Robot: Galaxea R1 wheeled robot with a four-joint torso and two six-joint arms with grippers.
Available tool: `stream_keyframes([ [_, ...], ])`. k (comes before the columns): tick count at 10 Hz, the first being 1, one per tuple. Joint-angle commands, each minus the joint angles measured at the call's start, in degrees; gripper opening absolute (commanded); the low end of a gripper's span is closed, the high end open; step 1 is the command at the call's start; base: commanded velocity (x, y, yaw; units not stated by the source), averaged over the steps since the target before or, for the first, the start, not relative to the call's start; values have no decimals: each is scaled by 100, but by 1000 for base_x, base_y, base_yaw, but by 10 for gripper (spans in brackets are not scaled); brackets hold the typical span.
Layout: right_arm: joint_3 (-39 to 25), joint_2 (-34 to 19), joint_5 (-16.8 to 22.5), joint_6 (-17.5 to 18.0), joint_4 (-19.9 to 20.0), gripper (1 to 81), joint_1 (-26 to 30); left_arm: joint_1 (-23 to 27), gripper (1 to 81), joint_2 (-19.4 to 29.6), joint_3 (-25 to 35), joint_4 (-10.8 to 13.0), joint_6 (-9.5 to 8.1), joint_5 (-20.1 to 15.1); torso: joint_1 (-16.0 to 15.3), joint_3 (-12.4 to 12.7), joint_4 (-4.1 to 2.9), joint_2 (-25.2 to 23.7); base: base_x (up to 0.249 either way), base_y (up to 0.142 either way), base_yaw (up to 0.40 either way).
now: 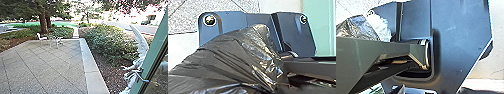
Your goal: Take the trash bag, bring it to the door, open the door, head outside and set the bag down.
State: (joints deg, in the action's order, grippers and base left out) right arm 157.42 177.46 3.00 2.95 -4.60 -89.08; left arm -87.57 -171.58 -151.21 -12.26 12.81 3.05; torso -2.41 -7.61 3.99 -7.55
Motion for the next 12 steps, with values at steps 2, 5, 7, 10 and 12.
stream_keyframes([
  [2,-89,116,386,-49,-42,811,157,174,10,18,30,-48,20,-358,5,0,0,-2,94,0,0],
  [5,-81,108,386,-40,-41,811,175,174,10,18,30,-48,20,-357,17,2,0,-7,98,0,0],
  [7,-81,91,386,-49,-41,811,184,174,10,18,30,-48,20,-357,22,2,0,-9,100,0,0],
  [10,-81,38,386,-58,11,811,175,174,10,27,30,-39,20,-366,22,2,0,-9,61,0,0],
  [12,-169,-15,368,-49,11,811,166,174,10,71,30,-48,11,-375,19,0,-335,-7,0,0,0],
])
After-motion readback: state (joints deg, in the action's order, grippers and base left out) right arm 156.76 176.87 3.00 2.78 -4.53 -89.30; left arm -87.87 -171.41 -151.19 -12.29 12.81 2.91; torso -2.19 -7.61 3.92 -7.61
